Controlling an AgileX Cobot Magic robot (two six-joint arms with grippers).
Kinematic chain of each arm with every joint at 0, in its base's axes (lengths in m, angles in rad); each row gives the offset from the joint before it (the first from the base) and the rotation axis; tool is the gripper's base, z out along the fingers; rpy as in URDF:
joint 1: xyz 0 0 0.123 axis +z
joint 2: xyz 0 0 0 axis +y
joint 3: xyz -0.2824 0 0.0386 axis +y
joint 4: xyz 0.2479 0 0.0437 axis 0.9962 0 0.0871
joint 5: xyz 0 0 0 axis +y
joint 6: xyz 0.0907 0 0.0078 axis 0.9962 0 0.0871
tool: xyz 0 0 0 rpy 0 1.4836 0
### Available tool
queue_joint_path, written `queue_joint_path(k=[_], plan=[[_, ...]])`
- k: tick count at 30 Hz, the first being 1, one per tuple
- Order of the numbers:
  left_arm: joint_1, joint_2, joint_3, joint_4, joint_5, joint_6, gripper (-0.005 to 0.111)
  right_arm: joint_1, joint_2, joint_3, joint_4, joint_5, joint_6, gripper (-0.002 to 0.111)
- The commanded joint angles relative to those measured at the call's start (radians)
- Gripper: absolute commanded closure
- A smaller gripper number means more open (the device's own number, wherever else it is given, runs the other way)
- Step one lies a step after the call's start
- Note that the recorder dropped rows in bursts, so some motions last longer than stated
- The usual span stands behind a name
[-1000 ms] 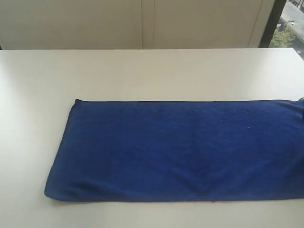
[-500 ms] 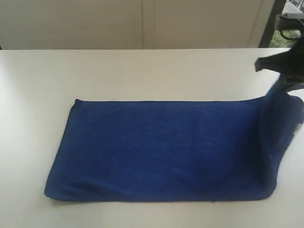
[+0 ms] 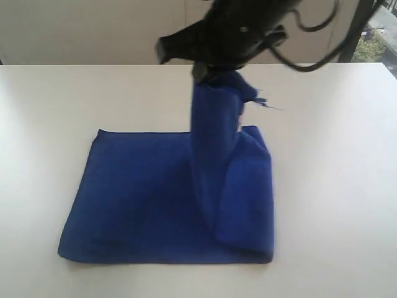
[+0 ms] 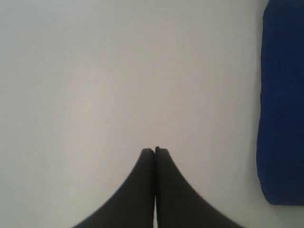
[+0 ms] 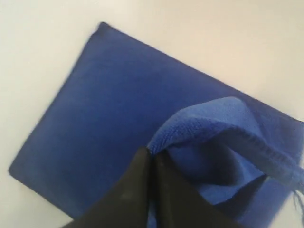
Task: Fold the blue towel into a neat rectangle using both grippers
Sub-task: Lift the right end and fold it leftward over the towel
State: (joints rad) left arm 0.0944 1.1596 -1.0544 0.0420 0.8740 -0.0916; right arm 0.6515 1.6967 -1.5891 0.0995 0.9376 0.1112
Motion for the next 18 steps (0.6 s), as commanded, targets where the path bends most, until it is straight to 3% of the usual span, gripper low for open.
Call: queue_joint_path(k=[1,5,10,18], plan=[[0.003,-0.011,-0.005,-0.007,0.008,0.001,0.107,0.124,0.202,-0.070,0.055,-0.099,-0.007,0.108],[0.003,-0.011,-0.005,-0.007,0.008,0.001,0.107,0.198,0.406,-0.146,0.063,-0.227,-0.006,0.108],[0.003,-0.011,-0.005,-0.007,0.008,0.001,0.107,0.215,0.608,-0.262,0.068,-0.222,-0.003,0.108],[0.003,-0.011,-0.005,-0.007,0.008,0.001,0.107,0.215,0.629,-0.298,0.067,-0.167,-0.002,0.108]])
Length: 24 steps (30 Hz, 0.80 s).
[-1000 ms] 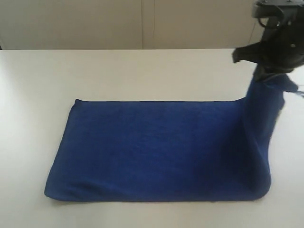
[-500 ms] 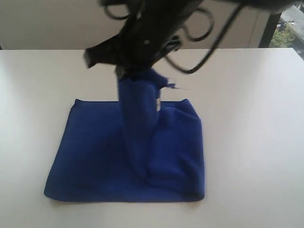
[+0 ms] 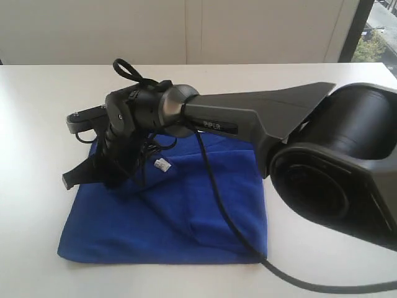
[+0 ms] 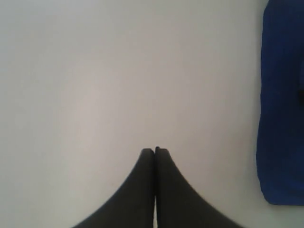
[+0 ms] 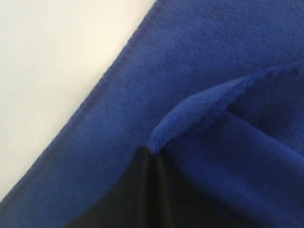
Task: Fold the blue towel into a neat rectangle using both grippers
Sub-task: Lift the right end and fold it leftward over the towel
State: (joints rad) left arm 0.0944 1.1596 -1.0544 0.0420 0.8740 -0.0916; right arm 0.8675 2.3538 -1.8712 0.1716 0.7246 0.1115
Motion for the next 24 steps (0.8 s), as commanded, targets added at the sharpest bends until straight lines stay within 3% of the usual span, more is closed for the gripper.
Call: queue_joint_path(k=[1,8,21,24], plan=[[0.003,-0.011,-0.005,-0.007,0.008,0.001,0.107,-0.001,-0.041,-0.020,-0.015,0.076,-0.002,0.108],[0.003,-0.011,-0.005,-0.004,0.008,0.001,0.107,0.002,-0.177,-0.096,-0.046,0.267,-0.051,0.108],[0.003,-0.011,-0.005,-0.004,0.008,0.001,0.107,0.043,0.021,-0.109,0.023,0.013,-0.088,0.108],[0.003,-0.011,-0.005,-0.004,0.008,0.001,0.107,0.047,0.021,-0.109,0.028,0.004,-0.088,0.097]])
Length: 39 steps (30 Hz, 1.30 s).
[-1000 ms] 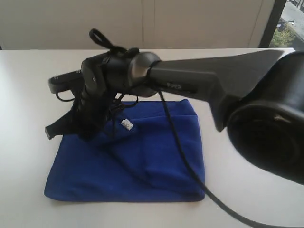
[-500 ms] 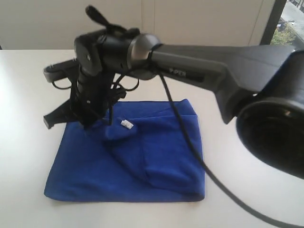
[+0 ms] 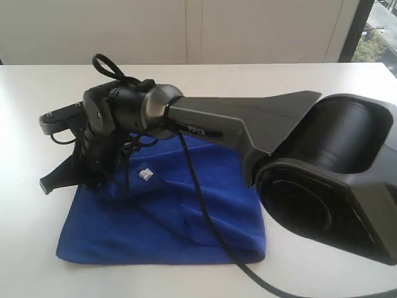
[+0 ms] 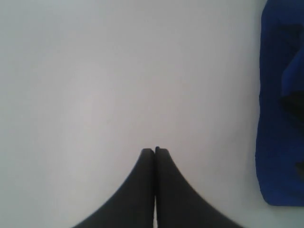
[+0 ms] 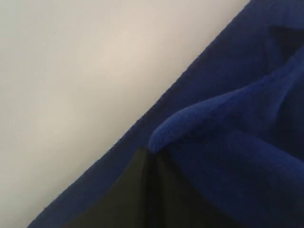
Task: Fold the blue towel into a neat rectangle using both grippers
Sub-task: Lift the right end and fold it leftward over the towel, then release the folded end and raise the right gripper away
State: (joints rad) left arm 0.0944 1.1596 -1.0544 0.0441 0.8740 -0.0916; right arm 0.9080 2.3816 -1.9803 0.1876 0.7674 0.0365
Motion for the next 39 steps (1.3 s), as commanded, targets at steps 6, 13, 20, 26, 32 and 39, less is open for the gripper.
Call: queue_joint_path(k=[6,13,20,26,32,39], plan=[[0.003,-0.011,-0.005,-0.006,0.008,0.001,0.107,0.007,-0.076,-0.026,0.016,0.024,-0.013,0.051],[0.003,-0.011,-0.005,-0.006,0.008,0.001,0.107,-0.063,-0.178,-0.032,-0.122,0.182,-0.013,0.057],[0.003,-0.011,-0.005,-0.006,0.008,0.001,0.107,-0.198,-0.135,0.044,-0.369,0.274,-0.019,0.103],[0.003,-0.011,-0.005,-0.006,0.008,0.001,0.107,-0.296,-0.122,0.102,-0.354,0.262,-0.023,0.108],[0.003,-0.011,-0.005,-0.006,0.008,0.001,0.107,-0.388,-0.135,0.111,-0.107,0.243,-0.248,0.108],[0.003,-0.011,-0.005,-0.006,0.008,0.001,0.107,-0.506,-0.151,0.157,-0.020,0.219,-0.337,0.108]])
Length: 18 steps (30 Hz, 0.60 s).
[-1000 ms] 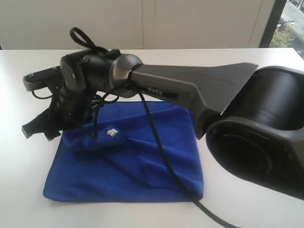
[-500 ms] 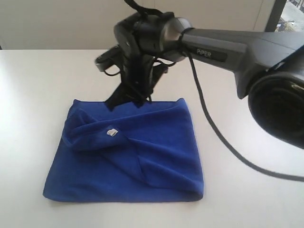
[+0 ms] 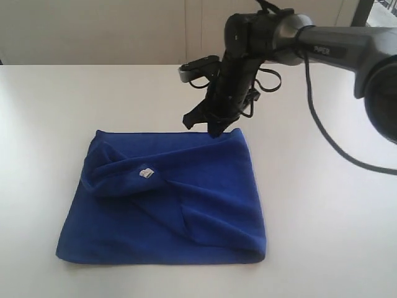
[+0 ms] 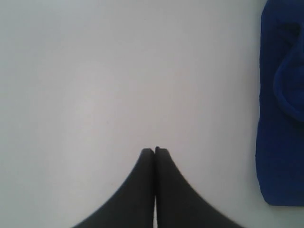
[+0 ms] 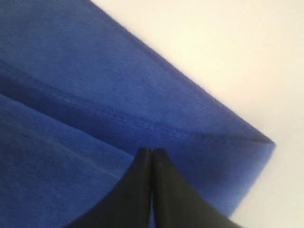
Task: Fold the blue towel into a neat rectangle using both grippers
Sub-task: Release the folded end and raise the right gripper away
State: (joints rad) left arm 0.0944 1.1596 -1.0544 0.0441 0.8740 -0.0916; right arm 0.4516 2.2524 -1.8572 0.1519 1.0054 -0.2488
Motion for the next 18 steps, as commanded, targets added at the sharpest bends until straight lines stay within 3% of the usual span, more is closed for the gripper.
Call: queue_joint_path(k=[1,9,13,18], plan=[[0.003,-0.011,-0.005,-0.006,0.008,0.001,0.107,-0.057,-0.022,0.043,0.018,-0.025,-0.065,0.108],[0.003,-0.011,-0.005,0.003,-0.107,0.043,0.107,-0.074,-0.008,0.099,0.080,-0.141,-0.252,0.108],[0.003,-0.011,-0.005,-0.007,-0.159,0.043,0.107,-0.074,0.039,0.103,0.071,-0.143,-0.255,0.108],[0.003,-0.014,-0.005,-0.058,-0.095,0.041,0.107,-0.077,0.070,0.103,-0.087,-0.139,-0.024,0.108]])
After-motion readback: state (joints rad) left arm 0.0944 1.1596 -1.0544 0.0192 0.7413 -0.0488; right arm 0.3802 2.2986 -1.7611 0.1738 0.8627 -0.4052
